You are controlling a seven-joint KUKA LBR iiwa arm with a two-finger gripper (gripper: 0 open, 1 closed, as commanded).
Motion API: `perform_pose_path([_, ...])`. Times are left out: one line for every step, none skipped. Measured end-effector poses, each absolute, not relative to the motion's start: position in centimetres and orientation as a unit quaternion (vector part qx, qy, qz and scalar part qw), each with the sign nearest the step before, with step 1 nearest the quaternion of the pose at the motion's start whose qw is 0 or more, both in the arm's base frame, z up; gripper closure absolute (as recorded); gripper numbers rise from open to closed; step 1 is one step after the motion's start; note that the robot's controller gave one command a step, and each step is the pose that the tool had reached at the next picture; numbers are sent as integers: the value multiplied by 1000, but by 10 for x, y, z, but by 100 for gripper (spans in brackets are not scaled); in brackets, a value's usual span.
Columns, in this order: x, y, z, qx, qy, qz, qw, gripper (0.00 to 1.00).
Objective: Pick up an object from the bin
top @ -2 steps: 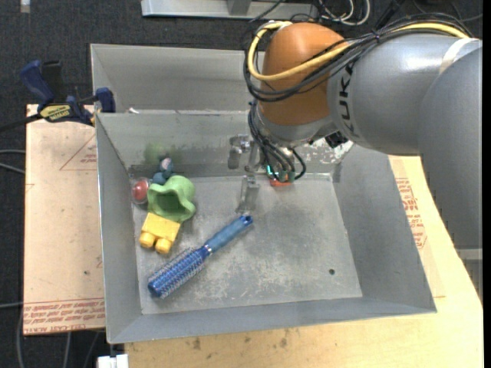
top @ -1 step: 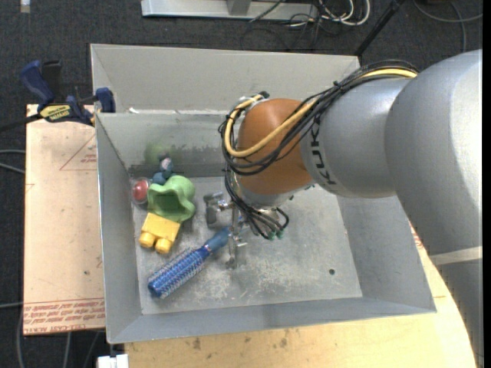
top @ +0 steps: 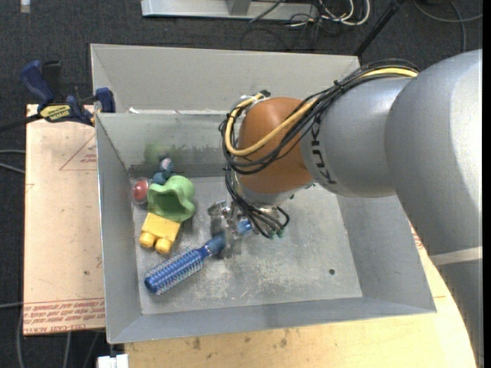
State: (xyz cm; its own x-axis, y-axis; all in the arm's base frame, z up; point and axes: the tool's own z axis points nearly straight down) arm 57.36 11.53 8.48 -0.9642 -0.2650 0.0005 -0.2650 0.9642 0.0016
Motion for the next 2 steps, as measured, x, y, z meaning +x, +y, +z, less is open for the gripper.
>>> perform_pose_path([575,123,263,140,-990,-1,-5,100])
perform_pose_path([550,57,259,298,-955,0,1,100])
